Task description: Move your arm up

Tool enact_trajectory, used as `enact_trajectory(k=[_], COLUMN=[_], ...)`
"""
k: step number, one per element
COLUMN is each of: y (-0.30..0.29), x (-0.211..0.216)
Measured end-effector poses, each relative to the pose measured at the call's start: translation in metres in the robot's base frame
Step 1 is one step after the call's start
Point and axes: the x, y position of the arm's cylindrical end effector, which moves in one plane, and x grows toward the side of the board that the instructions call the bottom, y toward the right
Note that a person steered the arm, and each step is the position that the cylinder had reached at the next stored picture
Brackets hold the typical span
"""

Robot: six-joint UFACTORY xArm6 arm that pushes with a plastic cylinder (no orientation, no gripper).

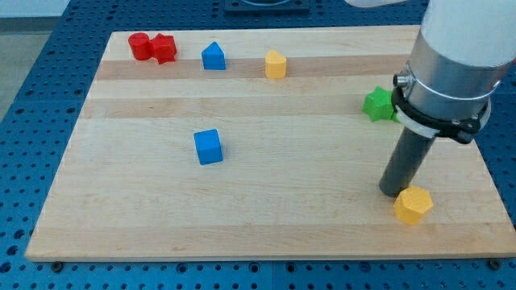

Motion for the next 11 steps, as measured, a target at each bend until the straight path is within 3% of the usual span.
enact_trajectory(k=[2,4,8,11], y=[0.012,-0.012,-0.061,-0.065], x=[0.001,-0.012,-0.11,-0.218])
